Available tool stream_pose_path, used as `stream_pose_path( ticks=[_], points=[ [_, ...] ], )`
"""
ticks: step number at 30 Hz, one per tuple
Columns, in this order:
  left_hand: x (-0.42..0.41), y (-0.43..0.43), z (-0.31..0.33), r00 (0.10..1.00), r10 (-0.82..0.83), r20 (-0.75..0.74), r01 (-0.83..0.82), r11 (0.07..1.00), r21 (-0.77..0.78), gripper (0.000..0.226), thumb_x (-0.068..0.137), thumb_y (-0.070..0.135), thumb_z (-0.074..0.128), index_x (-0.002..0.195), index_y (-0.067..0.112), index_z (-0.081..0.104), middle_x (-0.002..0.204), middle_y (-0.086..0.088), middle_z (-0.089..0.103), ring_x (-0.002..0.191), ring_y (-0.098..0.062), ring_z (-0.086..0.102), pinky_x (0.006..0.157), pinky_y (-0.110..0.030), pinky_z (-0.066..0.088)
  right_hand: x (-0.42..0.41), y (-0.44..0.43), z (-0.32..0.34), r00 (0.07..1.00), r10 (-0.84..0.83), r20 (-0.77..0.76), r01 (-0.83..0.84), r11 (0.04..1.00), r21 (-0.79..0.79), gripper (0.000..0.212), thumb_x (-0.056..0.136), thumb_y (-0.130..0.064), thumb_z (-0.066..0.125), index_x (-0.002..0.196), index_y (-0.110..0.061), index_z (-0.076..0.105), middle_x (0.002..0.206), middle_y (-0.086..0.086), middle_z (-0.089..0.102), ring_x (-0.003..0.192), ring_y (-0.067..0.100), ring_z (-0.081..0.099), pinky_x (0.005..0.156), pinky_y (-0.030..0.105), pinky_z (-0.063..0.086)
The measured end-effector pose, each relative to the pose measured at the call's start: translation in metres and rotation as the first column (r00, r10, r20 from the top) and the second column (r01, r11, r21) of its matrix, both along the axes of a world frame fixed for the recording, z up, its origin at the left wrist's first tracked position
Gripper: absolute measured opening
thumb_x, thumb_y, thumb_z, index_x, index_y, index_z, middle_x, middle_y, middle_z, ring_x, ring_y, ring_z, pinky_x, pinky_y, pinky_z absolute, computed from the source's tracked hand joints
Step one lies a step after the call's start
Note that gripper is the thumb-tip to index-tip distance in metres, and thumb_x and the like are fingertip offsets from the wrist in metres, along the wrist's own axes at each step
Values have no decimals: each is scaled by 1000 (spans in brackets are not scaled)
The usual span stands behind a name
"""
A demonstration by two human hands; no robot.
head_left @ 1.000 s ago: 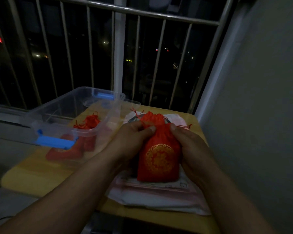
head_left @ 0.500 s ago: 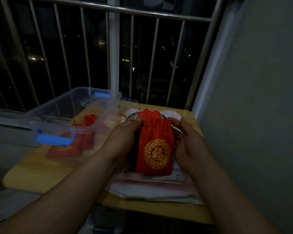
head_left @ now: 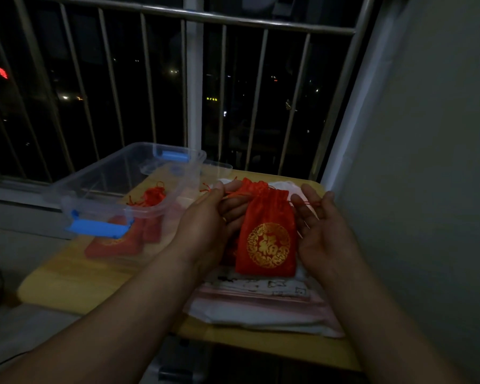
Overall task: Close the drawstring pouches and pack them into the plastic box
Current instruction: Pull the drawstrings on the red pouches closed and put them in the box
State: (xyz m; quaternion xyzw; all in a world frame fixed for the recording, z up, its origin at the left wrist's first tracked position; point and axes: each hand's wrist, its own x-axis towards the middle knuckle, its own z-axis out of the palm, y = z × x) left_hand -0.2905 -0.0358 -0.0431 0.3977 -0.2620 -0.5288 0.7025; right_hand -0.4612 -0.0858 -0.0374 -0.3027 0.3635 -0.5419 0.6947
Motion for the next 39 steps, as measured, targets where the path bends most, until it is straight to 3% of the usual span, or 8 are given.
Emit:
stream_pose_path(
  ticks=[9,14,19,23,26,29,34,39],
  points=[
    [-4,-8,1,965,7,-260,-7,1000,0,46,112,39,30,90,9,57,98,-14,77,94,-26,77,93,-42,57,-12,-3,-1,938,-85,336,47,992,120,47,109,-38,44,68,-15,51,67,3,63,78,22,70,92,43,54],
    [-11,-5,5,961,-33,-275,35,999,2,46,111,41,36,71,18,43,57,2,32,47,-12,38,56,-28,53,-5,3,7,914,-78,398,1,982,191,55,107,-37,49,57,-20,33,47,-5,29,36,10,33,44,21,45],
    [-16,1,10,970,-24,244,38,998,-54,45,111,40,36,78,13,50,55,3,31,46,-11,27,41,-23,26,0,9,9,994,49,93,-57,995,87,56,106,-44,49,57,-21,35,49,-5,28,40,10,31,41,22,40],
    [-14,8,9,476,-4,879,86,995,-42,43,111,39,36,101,16,71,62,3,54,55,-7,51,59,-28,40,-4,10,16,973,91,-212,-130,976,-177,63,108,-49,39,62,-12,61,60,1,67,63,15,71,68,35,58],
    [-19,9,9,346,-74,935,181,983,11,39,110,40,40,111,22,74,85,7,69,75,0,63,71,-25,45,-3,6,13,808,-84,-583,-199,893,-404,59,108,-56,35,89,-26,81,99,-1,78,104,16,73,96,42,56],
    [-23,6,6,286,-72,956,227,974,5,33,110,33,44,115,19,73,103,10,72,91,7,64,78,-14,46,4,8,18,729,-168,-664,-265,825,-500,51,108,-56,34,104,-33,79,106,-11,76,100,0,70,84,23,55],
    [-24,5,5,458,-33,888,236,968,-86,29,111,29,42,118,23,69,100,14,73,93,2,68,87,-23,52,9,13,19,746,-149,-649,-253,838,-483,45,106,-58,35,102,-33,73,92,-15,77,91,-1,72,78,22,58],
    [-16,3,11,700,-23,714,116,990,-81,33,110,31,42,99,10,66,56,4,51,48,-7,48,51,-22,41,6,25,4,667,90,-740,-447,842,-301,36,108,-46,44,96,-27,73,93,1,79,92,21,75,87,39,59]
  ],
)
